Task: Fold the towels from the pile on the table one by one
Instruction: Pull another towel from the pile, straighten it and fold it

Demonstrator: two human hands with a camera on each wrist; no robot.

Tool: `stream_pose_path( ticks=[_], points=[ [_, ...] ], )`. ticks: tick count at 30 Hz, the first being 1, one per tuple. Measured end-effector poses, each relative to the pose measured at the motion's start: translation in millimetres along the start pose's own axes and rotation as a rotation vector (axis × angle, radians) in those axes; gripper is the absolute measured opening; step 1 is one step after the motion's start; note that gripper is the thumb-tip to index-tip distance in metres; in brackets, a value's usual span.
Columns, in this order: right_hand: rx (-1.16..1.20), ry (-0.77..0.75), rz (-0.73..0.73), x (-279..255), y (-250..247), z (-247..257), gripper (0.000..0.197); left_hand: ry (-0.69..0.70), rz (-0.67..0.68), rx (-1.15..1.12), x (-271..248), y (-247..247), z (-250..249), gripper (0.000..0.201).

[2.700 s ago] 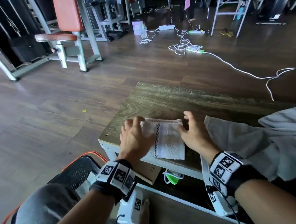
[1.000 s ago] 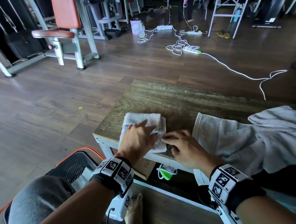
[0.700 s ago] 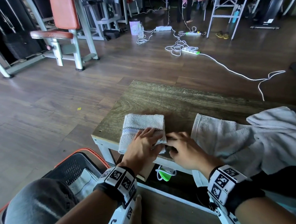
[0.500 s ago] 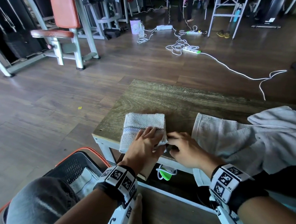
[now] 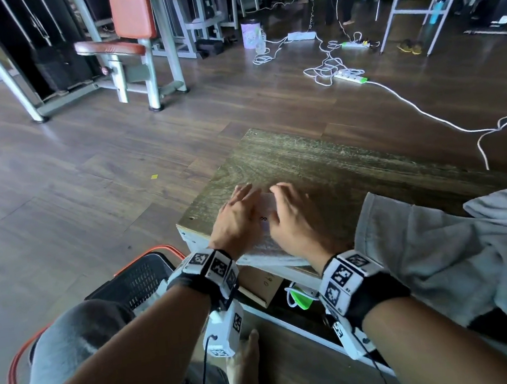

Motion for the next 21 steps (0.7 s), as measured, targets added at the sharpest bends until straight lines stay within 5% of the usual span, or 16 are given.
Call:
stream_pose_path(
  ticks=[4, 21],
  points=[
    [-0.092, -0.033, 0.131, -6.9, 38.0, -0.4, 0.064, -0.044, 0.097, 0.106, -6.9, 27.4, 20.2, 0.055],
    [-0.197, 0.03, 0.167, -10.5, 52.2, -12.6, 0.075, -0.146, 0.075, 0.24, -17.1, 20.8, 27.7, 0.061]
  ],
)
Point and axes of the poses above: each hand's wrist, its own x-axis towards the middle knuckle, its own y-axis out of the palm, z = x × y, the point moved 5 cm from there along x, towards the middle knuckle, and after that the axes turned 12 degrees about -x, right-handed, at the moved point
